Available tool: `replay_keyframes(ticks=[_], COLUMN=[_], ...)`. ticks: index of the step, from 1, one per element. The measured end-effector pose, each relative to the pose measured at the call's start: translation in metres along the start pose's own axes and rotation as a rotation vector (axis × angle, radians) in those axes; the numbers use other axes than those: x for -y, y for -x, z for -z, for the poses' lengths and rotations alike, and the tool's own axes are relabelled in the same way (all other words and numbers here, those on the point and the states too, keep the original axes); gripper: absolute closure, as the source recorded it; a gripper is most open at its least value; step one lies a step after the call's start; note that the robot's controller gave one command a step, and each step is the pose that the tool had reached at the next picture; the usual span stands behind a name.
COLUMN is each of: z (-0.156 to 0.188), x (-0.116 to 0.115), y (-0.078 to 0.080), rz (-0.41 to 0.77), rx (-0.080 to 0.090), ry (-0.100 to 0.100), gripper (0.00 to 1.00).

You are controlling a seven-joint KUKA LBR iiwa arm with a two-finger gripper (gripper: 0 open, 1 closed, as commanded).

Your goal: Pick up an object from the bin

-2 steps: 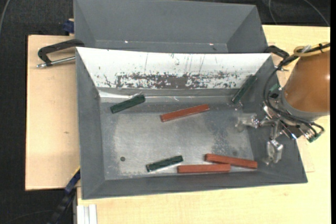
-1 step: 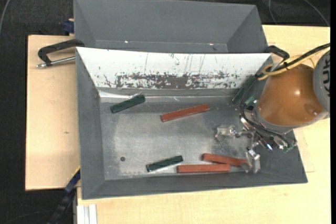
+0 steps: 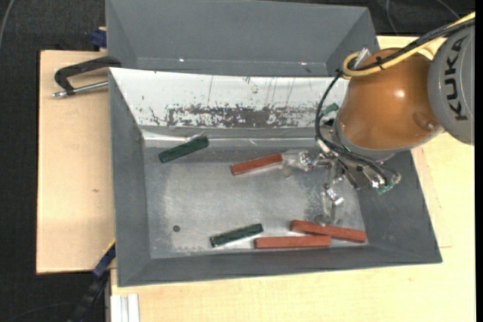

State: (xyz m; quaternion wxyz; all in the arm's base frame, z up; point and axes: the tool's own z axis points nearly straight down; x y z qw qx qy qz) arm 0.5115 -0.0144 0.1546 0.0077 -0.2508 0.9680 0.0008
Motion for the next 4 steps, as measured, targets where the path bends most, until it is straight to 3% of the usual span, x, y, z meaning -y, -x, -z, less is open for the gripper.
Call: replay_keyframes(ticks=[1, 2, 3, 4], z=[-0.052, -0.077, -0.077, 0.051], x=[-0.064, -0.107, -0.107, -0.073], y=[0.017, 0.037, 0.037, 0.08], rz=[0.024, -0.218, -0.218, 0.193], rx=[-0.014, -0.015, -0.015, -0.002], ry=[0.005, 0.002, 0.002, -0.001], gripper=[0.0, 0.0, 1.0, 1.0])
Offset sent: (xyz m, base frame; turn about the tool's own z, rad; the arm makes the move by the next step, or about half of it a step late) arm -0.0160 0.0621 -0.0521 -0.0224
